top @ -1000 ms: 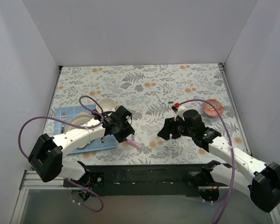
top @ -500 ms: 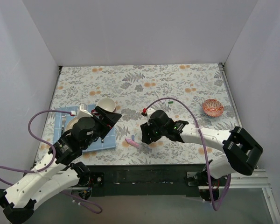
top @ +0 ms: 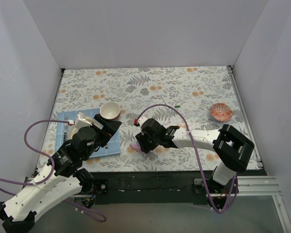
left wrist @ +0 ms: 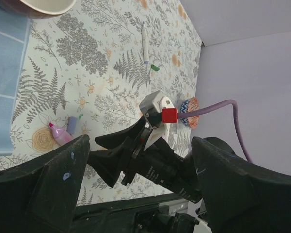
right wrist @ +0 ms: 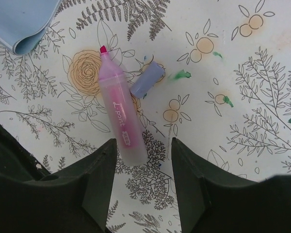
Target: Insert the pens into the pen caps
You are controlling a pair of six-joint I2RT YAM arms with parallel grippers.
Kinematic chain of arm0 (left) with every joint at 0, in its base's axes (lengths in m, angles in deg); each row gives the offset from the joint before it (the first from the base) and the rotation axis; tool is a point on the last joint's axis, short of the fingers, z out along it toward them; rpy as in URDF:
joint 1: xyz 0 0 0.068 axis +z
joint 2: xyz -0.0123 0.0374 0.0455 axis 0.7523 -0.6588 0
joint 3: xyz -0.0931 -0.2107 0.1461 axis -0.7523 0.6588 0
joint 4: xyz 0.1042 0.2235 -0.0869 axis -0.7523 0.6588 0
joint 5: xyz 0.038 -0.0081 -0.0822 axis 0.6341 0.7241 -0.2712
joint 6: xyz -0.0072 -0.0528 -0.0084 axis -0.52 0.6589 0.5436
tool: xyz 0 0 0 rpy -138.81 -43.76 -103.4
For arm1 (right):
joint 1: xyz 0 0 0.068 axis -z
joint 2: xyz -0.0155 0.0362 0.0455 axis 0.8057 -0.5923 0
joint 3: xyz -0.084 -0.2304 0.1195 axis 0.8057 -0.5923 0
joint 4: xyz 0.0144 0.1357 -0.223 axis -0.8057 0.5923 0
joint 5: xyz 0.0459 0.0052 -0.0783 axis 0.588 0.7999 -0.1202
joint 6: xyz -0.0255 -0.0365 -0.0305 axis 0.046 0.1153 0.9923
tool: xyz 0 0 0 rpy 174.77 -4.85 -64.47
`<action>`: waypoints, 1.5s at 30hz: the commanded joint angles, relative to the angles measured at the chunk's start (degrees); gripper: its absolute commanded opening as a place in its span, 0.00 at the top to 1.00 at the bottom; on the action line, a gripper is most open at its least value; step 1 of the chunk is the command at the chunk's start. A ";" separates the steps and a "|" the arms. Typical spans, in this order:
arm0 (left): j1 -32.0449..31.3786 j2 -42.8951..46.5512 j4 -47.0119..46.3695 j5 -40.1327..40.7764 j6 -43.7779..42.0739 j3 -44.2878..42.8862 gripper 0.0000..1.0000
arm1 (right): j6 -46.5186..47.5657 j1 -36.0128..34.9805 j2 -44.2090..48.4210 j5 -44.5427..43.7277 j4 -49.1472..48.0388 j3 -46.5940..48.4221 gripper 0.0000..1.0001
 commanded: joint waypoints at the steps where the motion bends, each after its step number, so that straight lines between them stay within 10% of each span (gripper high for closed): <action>1: -0.03 0.46 1.69 3.30 -0.97 0.76 0.15 | 1.02 -1.64 -1.84 -2.55 2.53 3.48 0.44; 18: -0.03 -1.56 13.48 14.99 0.00 -2.14 0.21 | -5.31 -9.65 -10.02 -17.31 15.54 8.58 0.72; 24: -0.03 0.99 0.84 2.44 -7.88 4.18 0.23 | -7.76 -9.91 -5.28 -18.98 12.30 4.45 0.99; 45: -0.03 -12.63 -38.73 -25.70 -15.12 16.67 0.26 | -13.75 -9.91 22.32 -19.42 -6.41 -8.55 0.99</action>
